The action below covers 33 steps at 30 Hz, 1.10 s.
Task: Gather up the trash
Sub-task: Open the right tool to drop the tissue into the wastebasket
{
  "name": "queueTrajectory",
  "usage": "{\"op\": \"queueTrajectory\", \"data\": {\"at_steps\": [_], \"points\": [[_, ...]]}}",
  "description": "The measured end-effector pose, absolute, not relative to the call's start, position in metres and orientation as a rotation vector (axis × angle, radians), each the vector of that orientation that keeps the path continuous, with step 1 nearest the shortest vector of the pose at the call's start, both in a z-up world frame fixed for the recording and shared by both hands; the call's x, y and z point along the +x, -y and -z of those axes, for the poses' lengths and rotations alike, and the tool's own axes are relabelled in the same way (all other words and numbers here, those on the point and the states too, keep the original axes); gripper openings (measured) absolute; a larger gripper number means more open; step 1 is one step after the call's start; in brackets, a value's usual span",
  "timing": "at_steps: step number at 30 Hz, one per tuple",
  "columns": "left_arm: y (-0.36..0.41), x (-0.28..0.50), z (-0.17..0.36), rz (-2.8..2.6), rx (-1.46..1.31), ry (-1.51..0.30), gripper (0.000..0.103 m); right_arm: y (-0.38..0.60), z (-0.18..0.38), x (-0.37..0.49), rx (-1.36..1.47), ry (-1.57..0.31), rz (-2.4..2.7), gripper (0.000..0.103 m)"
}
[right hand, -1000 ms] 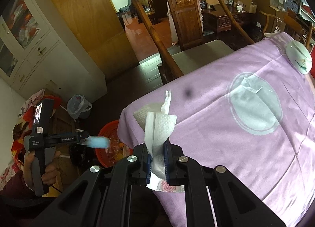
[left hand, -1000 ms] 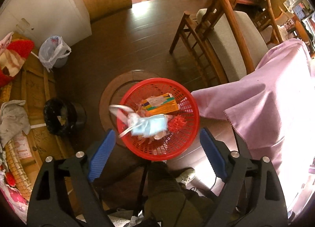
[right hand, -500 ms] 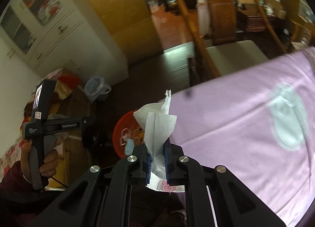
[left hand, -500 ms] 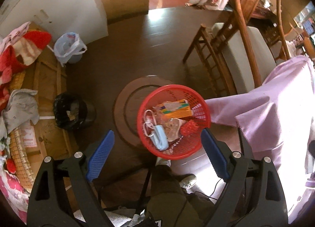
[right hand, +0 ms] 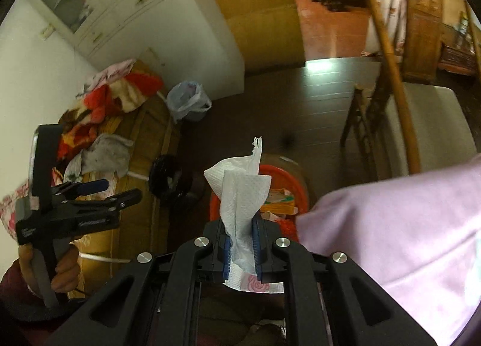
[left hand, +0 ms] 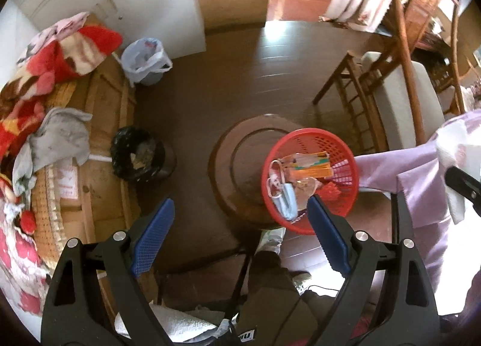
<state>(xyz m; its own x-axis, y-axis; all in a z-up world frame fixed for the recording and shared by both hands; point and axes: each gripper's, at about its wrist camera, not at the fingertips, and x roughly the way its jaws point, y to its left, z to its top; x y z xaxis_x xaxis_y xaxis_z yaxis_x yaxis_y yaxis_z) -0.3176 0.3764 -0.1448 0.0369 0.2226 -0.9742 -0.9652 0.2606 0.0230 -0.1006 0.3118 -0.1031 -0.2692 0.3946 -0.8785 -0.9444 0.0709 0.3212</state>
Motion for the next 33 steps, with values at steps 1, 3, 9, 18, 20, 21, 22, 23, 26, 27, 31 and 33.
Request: {"op": "queueTrajectory", "data": {"at_steps": [1, 3, 9, 18, 20, 21, 22, 23, 26, 27, 31, 33], "points": [[-0.376, -0.321, 0.145, -1.115, -0.859, -1.15, 0.087, -0.316, 0.107, -0.103, -0.664, -1.19, -1.486, 0.019], [-0.376, -0.328, 0.145, -1.129, -0.874, -1.149, 0.087, -0.324, 0.111, -0.105, -0.67, -1.207, -1.493, 0.03], [-0.379, -0.332, 0.148, -1.135, -0.9, -1.144, 0.087, -0.332, 0.107, -0.104, -0.66, -1.197, -1.497, 0.037], [-0.378, -0.313, 0.146, -1.087, -0.862, -1.151, 0.087, -0.313, 0.097, -0.091, -0.619, -1.187, -1.461, 0.038], [-0.377, -0.309, 0.145, -1.079, -0.853, -1.15, 0.087, -0.307, 0.094, -0.09, -0.611, -1.186, -1.456, 0.038], [-0.375, -0.305, 0.143, -1.072, -0.845, -1.149, 0.087, -0.303, 0.093, -0.089, -0.607, -1.185, -1.453, 0.038], [-0.374, -0.303, 0.142, -1.068, -0.839, -1.148, 0.087, -0.299, 0.092, -0.088, -0.605, -1.184, -1.451, 0.038], [-0.371, -0.298, 0.14, -1.061, -0.824, -1.147, 0.087, -0.296, 0.091, -0.088, -0.604, -1.183, -1.449, 0.038], [-0.363, -0.287, 0.133, -1.046, -0.79, -1.15, 0.087, -0.283, 0.086, -0.087, -0.609, -1.168, -1.434, 0.041], [-0.36, -0.284, 0.131, -1.043, -0.781, -1.151, 0.087, -0.278, 0.084, -0.087, -0.612, -1.159, -1.428, 0.042], [-0.345, -0.27, 0.121, -1.036, -0.73, -1.161, 0.088, -0.258, 0.079, -0.085, -0.621, -1.137, -1.41, 0.046], [-0.336, -0.263, 0.116, -1.038, -0.697, -1.168, 0.09, -0.248, 0.076, -0.082, -0.621, -1.127, -1.403, 0.048]]}}
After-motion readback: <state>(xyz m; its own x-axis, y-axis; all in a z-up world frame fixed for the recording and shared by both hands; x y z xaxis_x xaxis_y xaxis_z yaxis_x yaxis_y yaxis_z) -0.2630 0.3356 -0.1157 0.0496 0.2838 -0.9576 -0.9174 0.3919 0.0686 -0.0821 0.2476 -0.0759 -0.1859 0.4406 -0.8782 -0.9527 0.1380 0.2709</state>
